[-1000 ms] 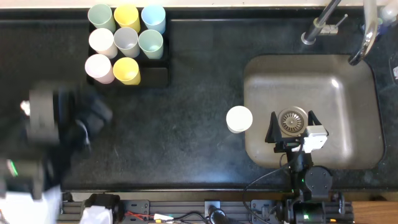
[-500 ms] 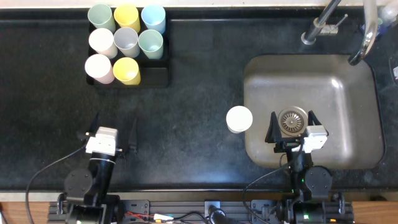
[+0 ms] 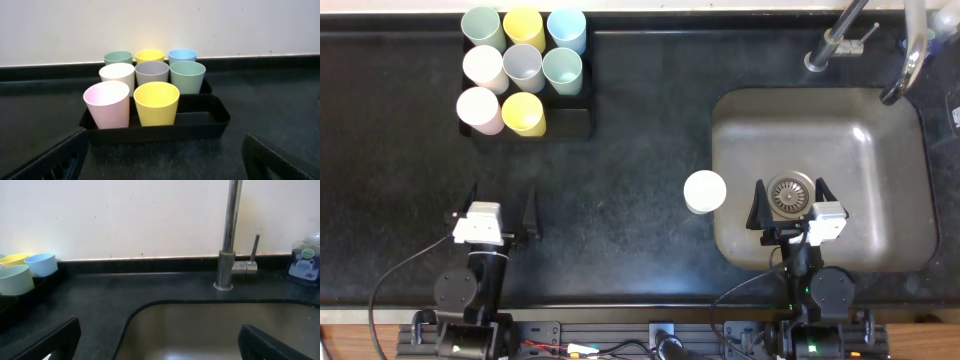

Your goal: Store Cups

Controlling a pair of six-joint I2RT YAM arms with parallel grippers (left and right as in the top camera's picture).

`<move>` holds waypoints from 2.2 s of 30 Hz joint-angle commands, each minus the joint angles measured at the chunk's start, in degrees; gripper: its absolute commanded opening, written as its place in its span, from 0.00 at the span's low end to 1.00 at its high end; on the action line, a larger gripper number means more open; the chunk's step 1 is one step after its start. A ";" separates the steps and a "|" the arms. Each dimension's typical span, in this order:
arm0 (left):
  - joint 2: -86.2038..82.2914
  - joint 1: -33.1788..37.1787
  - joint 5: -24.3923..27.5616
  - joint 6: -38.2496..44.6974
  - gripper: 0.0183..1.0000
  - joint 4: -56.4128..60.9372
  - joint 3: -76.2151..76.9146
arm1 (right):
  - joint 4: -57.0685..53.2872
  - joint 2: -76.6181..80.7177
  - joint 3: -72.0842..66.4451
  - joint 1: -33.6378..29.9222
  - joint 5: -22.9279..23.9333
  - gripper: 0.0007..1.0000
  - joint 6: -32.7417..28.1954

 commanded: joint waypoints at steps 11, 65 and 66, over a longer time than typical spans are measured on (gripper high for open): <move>-0.52 0.50 3.02 0.24 1.00 -0.66 -0.98 | 0.28 -0.44 -0.79 0.26 -0.35 1.00 0.17; -0.52 0.50 3.02 0.24 1.00 -0.66 -0.98 | -74.99 94.64 83.58 12.37 0.81 1.00 -17.97; -0.52 0.50 3.02 0.24 1.00 -0.63 -0.98 | -75.12 95.60 84.39 12.37 -0.11 1.00 -18.49</move>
